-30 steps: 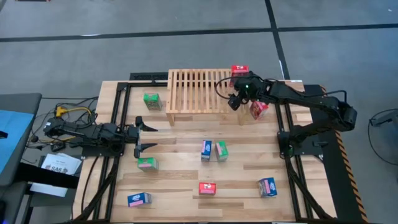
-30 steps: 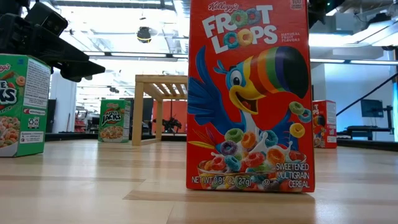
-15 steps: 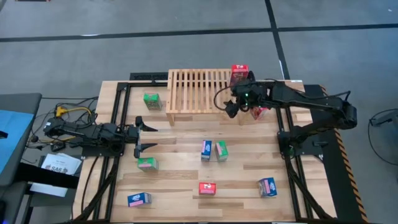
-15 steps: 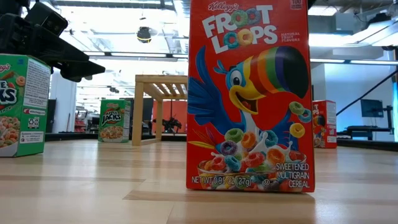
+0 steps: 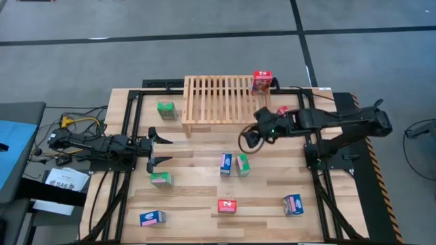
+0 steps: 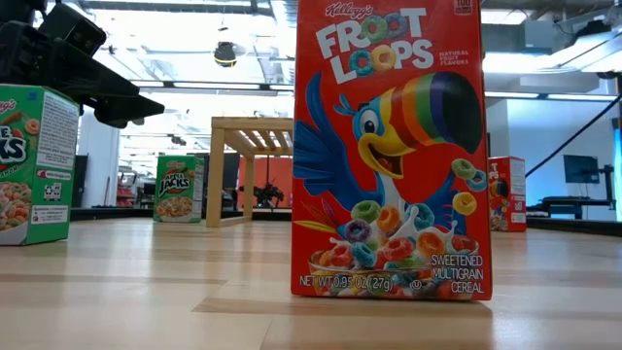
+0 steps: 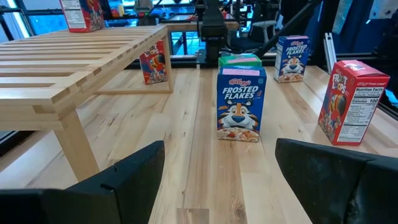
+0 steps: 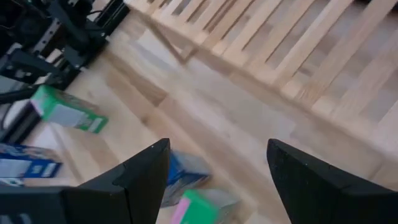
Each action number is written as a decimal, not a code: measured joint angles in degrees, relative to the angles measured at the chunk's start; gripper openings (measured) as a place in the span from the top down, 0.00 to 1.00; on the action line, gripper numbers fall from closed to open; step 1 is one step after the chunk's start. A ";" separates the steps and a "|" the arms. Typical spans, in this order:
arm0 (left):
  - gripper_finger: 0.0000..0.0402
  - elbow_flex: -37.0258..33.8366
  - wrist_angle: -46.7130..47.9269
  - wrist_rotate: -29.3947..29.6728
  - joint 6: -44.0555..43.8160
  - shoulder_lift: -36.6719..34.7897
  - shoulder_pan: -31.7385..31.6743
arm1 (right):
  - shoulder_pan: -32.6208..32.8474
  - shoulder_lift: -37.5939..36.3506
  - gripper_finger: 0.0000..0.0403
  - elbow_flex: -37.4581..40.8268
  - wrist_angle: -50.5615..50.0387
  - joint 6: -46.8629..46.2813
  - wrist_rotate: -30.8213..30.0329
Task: Stack cereal on shelf
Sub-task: Put the bottom right green cereal box on the shelf
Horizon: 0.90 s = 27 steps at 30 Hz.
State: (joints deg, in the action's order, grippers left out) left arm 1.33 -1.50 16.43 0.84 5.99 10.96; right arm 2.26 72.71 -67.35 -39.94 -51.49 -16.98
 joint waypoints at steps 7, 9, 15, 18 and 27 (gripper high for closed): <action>0.26 0.01 0.00 0.00 0.00 -0.01 0.00 | 6.92 2.24 0.27 -0.01 -0.30 -10.19 -2.90; 0.26 0.00 0.00 0.01 0.00 0.01 0.00 | 8.19 3.38 0.27 -0.02 -0.95 -12.71 -2.87; 0.26 0.01 0.02 0.00 0.00 0.01 0.00 | 11.21 7.30 0.27 -2.26 -3.23 -19.15 -2.86; 0.26 0.01 0.01 0.00 0.00 0.01 0.00 | 12.52 10.10 0.27 -5.60 -7.63 -21.81 -2.87; 0.26 0.01 0.00 0.00 0.00 0.01 0.00 | 14.87 19.64 0.27 -14.40 -18.88 -29.32 -2.62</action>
State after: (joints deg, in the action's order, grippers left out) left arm 1.34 -1.50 16.43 0.84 6.00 10.96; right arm 17.13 92.35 -81.75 -58.82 -80.81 -19.60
